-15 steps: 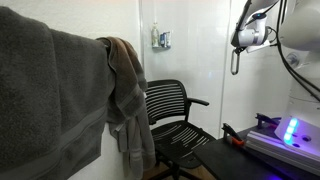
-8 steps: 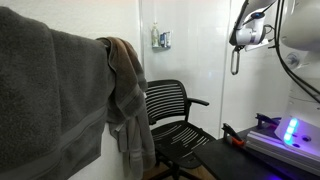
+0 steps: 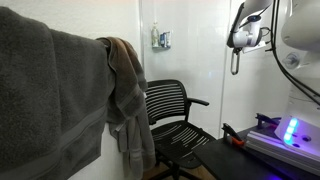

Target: Open the bathing room door

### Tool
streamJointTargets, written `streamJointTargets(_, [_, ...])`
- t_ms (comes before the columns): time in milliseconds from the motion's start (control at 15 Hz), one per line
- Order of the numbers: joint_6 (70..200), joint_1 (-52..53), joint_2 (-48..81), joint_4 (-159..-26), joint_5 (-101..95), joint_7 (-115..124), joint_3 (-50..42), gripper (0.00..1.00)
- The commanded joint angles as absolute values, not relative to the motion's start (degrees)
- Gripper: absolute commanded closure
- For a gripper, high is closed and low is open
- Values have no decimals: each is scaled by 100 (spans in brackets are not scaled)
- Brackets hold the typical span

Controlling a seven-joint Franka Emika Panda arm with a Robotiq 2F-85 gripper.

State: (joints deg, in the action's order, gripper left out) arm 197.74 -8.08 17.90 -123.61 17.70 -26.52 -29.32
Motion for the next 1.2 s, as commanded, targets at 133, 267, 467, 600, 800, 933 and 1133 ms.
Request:
streamJointTargets(133, [19756,-1151,1585,-12503,1359,-2542,-2496,47])
streamJointTargets(267, [19813,-1204,1535,-12540,704,-2036,-2496,62])
streamJointTargets(467, [19796,-1650,1435,-12446,187,-1671,-2144,82])
streamJointTargets(600, [19839,-1946,1449,-12494,-28,-1451,-1955,96])
streamJointTargets(800, [19521,-2013,1381,-12434,-119,-1207,-1984,94])
streamJointTargets(933, [19089,-1747,1099,-12536,-45,-1363,-2355,94])
streamJointTargets(1133, [18039,-1961,325,-12858,-647,-1525,-2319,94])
